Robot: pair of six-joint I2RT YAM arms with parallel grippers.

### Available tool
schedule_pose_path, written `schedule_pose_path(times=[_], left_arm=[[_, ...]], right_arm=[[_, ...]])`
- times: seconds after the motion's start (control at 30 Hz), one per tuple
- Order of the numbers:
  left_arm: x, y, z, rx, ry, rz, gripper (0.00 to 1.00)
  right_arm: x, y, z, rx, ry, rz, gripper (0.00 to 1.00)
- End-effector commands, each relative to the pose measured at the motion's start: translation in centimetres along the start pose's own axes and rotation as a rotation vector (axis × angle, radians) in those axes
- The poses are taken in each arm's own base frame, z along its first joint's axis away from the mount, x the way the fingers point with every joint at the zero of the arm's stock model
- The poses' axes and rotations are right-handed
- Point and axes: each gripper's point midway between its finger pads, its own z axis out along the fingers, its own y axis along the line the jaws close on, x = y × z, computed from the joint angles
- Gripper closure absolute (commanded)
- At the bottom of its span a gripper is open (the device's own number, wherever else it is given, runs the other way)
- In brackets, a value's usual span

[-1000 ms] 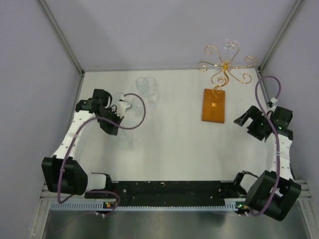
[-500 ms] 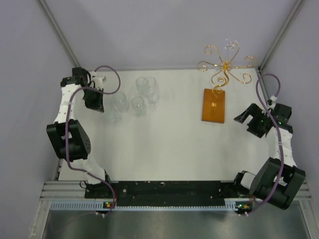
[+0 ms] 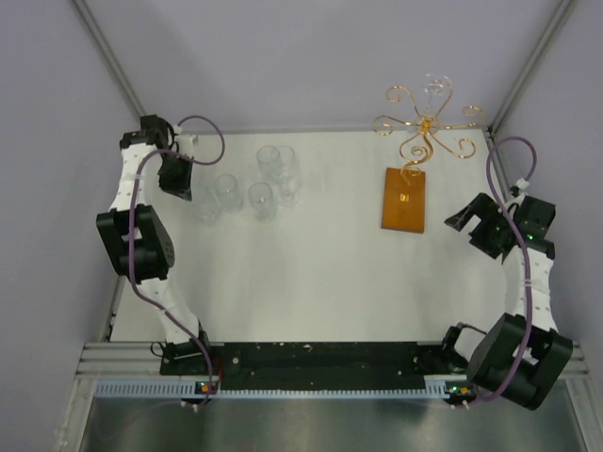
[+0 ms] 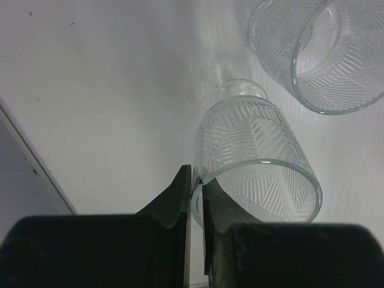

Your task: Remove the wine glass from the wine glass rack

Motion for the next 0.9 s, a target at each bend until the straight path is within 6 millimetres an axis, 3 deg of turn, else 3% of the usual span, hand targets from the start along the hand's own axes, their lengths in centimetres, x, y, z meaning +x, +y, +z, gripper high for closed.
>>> schedule_pose_path(times=[0.0, 0.47, 0.63, 0.87], left_arm=[[-1.3, 1.6, -0.7, -0.055, -0.014, 0.013, 1.00], [-3.6, 4.1, 3.0, -0.097, 0.003, 0.012, 1.00], [-3.5, 4.5, 3.0, -0.124, 0.009, -0.005, 0.63], [-4.0, 3.1, -0.9, -0.131, -0.084, -0.072, 0.46]], right_arm=[[-0.8, 0.0, 0.0, -0.003, -0.035, -0.017, 0.01], [-3.0, 1.9, 0.0, -0.089, -0.032, -0.109, 0.01], [-4.1, 3.0, -0.5, -0.127, -0.047, -0.149, 0.01], [-4.9, 4.6, -2.0, -0.176, -0.074, -0.233, 0.01]])
